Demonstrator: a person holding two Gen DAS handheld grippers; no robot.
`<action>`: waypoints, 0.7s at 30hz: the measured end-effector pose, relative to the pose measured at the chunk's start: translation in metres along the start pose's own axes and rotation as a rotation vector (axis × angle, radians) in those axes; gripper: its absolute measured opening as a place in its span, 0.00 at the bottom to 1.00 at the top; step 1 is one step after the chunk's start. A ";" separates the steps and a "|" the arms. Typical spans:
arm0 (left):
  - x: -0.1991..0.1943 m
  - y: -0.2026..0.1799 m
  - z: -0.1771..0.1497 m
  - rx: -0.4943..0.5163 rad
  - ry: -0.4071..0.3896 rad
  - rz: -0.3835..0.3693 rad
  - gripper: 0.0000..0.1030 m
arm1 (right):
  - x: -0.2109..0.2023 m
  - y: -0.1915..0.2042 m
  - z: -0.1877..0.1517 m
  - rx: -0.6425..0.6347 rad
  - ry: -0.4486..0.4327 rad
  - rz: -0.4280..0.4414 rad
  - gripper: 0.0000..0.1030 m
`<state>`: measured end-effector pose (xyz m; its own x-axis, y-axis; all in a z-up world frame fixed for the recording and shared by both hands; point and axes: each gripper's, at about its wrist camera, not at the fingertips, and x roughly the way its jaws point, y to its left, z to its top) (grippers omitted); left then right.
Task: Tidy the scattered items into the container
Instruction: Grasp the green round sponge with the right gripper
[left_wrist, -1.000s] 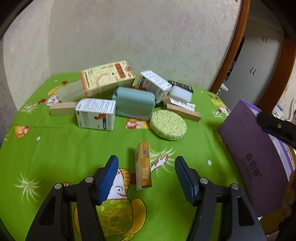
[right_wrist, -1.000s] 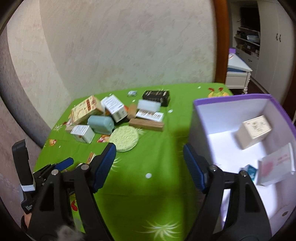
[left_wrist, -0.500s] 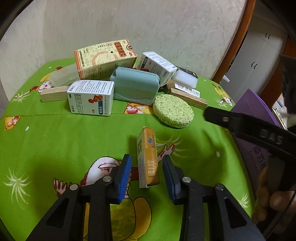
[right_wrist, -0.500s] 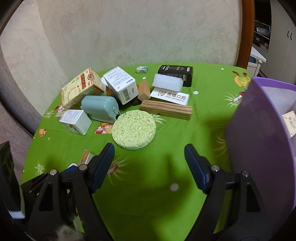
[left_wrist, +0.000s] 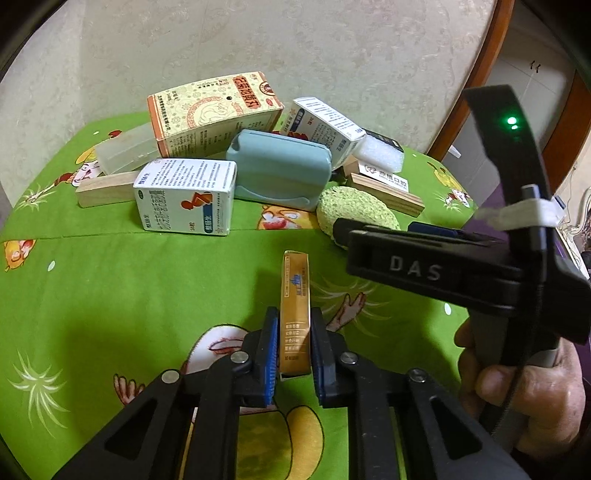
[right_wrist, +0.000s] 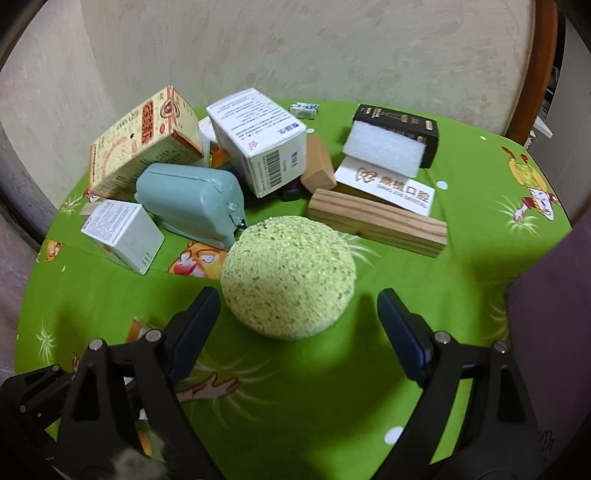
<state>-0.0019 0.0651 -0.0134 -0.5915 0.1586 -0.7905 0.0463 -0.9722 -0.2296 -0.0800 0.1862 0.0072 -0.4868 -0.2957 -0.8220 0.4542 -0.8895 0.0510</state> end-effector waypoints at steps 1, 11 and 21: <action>-0.001 0.001 0.001 -0.001 0.000 0.003 0.15 | 0.003 0.001 0.001 -0.002 0.004 0.001 0.86; -0.005 0.017 0.008 -0.021 -0.006 0.043 0.15 | 0.017 0.013 0.007 -0.050 -0.010 -0.036 0.91; -0.014 0.013 0.011 -0.019 -0.028 0.052 0.15 | 0.006 0.012 0.004 -0.045 -0.034 -0.031 0.80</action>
<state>-0.0017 0.0479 0.0009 -0.6106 0.1026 -0.7853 0.0923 -0.9756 -0.1993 -0.0802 0.1722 0.0054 -0.5255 -0.2809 -0.8031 0.4711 -0.8821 0.0003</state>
